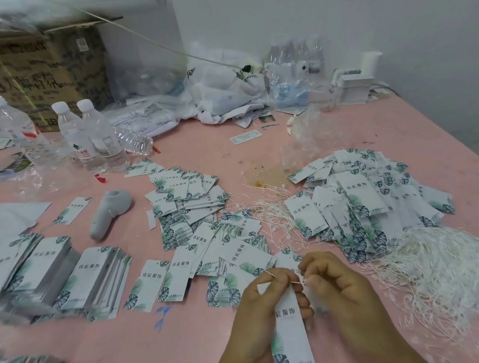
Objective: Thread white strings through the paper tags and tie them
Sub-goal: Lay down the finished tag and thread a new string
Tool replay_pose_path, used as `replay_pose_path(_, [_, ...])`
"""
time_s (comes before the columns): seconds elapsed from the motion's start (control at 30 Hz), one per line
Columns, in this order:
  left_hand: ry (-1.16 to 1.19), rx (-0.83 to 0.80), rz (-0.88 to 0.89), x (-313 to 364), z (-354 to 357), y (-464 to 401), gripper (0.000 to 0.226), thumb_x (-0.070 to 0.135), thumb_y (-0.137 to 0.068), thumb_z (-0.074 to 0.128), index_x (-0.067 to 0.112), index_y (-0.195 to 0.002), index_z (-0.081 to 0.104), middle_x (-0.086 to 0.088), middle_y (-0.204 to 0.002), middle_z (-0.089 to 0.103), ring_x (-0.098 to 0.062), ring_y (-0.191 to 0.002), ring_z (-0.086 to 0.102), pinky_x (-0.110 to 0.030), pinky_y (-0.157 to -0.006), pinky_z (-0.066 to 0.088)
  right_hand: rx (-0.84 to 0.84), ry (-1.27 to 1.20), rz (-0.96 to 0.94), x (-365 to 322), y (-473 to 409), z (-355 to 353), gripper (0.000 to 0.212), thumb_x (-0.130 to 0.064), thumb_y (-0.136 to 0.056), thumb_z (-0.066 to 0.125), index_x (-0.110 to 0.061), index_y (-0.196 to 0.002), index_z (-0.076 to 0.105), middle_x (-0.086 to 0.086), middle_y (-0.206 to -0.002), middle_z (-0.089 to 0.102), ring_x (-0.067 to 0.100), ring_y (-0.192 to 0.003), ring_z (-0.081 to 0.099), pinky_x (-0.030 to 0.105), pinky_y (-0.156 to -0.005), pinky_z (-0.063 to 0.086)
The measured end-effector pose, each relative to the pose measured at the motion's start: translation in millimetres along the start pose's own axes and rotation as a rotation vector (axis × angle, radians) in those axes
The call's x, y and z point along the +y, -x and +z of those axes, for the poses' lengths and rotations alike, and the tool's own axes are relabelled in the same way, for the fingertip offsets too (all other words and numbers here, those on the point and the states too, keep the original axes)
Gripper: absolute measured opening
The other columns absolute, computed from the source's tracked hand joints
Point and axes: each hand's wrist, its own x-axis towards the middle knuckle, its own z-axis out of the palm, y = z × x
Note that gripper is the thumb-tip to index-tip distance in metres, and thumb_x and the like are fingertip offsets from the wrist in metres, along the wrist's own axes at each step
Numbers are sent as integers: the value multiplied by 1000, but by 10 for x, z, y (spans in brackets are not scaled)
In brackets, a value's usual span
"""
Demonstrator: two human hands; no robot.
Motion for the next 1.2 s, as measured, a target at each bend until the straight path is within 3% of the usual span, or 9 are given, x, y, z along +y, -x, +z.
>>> replay_pose_path(0.17, [-5,89,75,13,14,8,24,27,-81,70,3,-84,72,-25,-77,60,-30,-59,61,-36,-55,56,117,-714,233,-6,-100,-97,19,-11,-86,53,-14,-81,72,13,-98,70,21,-92,68,30,-81,57])
replay_pose_path(0.27, [-21,115,115,14,14,18,22,27,-81,69,5,-81,73,-23,-75,60,-29,-59,61,-34,-54,55,147,-998,289,-36,-150,-194,24,-15,-93,47,-13,-80,66,8,-81,65,18,-75,65,32,-75,58])
replay_pose_path(0.47, [-75,115,168,-12,-4,19,23,26,-86,68,3,-86,72,-23,-77,62,-29,-63,61,-36,-61,56,311,-1270,381,-44,-222,-378,16,-16,-93,47,-12,-78,51,-3,-67,45,8,-52,41,18,-50,46])
replay_pose_path(0.57, [-100,61,157,-37,4,32,28,29,-87,72,1,-91,73,-22,-79,63,-29,-66,62,-35,-63,56,331,-1075,398,-33,-201,-401,12,-18,-90,51,-12,-80,53,-3,-66,44,6,-44,32,17,-36,29])
replay_pose_path(0.63, [-152,23,150,-42,2,30,31,34,-85,69,6,-97,75,-20,-80,66,-28,-68,65,-33,-63,56,301,-736,348,-54,-140,-355,10,-25,-87,57,-15,-86,61,-1,-65,47,7,-41,31,21,-35,21])
replay_pose_path(0.73, [-222,-31,142,-53,-3,33,35,42,-82,69,20,-108,76,-17,-84,71,-26,-69,69,-32,-62,56,196,43,162,-53,-12,-180,14,-36,-80,72,-34,-92,66,-7,-72,61,8,-56,56,19,-48,42])
replay_pose_path(0.77, [-243,-44,144,-62,-8,29,34,43,-84,68,25,-112,75,-15,-89,73,-25,-73,70,-34,-63,57,162,132,118,-21,15,-112,17,-32,-78,72,-35,-93,66,-10,-79,65,2,-63,60,13,-55,46])
replay_pose_path(0.97, [-390,-25,216,-90,-20,11,40,52,-84,64,39,-122,69,4,-131,66,-19,-125,59,-48,-108,44,37,127,98,12,42,113,27,-11,-82,76,-35,-92,72,-9,-84,65,-4,-56,54,6,-57,43])
replay_pose_path(1.2, [-392,-68,191,-71,18,15,41,50,-87,64,37,-125,67,0,-132,66,-23,-124,61,-50,-105,46,91,66,69,18,18,105,6,-26,-80,72,-25,-85,75,8,-76,62,22,-58,53,31,-55,47])
